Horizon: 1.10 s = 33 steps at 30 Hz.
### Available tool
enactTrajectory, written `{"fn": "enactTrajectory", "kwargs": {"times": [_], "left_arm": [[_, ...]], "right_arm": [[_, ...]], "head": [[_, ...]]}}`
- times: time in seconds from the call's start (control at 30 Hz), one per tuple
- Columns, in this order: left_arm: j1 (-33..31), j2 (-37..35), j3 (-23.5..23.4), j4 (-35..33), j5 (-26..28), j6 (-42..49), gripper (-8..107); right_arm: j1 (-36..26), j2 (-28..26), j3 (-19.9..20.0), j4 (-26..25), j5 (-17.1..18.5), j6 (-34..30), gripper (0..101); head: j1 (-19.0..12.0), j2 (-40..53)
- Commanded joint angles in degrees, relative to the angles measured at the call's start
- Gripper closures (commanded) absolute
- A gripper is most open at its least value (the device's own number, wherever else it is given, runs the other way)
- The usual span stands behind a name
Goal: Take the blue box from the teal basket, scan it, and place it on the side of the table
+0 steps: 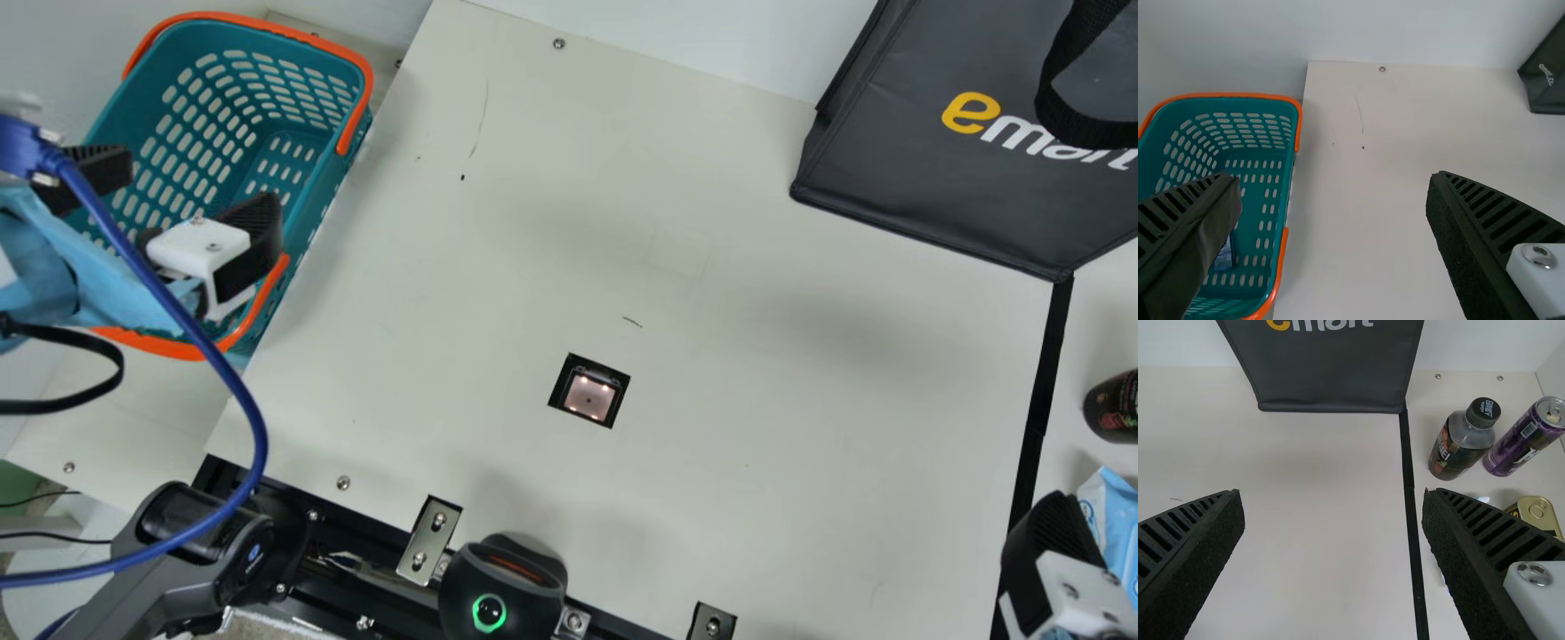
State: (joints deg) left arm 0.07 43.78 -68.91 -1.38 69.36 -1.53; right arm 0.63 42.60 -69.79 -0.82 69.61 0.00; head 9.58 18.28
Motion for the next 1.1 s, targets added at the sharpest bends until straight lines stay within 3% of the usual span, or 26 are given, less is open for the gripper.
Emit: {"fn": "enactTrajectory", "kwargs": {"times": [0.0,0.63,0.83,1.07], "left_arm": [[1.3,0.3,0.1,0.2,-0.2,-1.2,9],[20.3,3.7,1.9,1.3,-3.7,-6.0,9],[26.9,6.6,2.4,-1.1,-5.6,-0.4,9],[33.5,13.0,2.0,-6.0,-7.6,12.3,9]], "right_arm": [[0.0,0.0,0.0,0.0,0.0,0.0,6],[0.0,0.0,0.0,0.0,0.0,0.0,6],[0.0,0.0,0.0,0.0,0.0,0.0,6],[0.0,0.0,0.0,0.0,0.0,0.0,6]], "head": [[-1.7,0.1],[-1.7,0.1],[-1.7,0.1],[-1.7,0.1]]}}
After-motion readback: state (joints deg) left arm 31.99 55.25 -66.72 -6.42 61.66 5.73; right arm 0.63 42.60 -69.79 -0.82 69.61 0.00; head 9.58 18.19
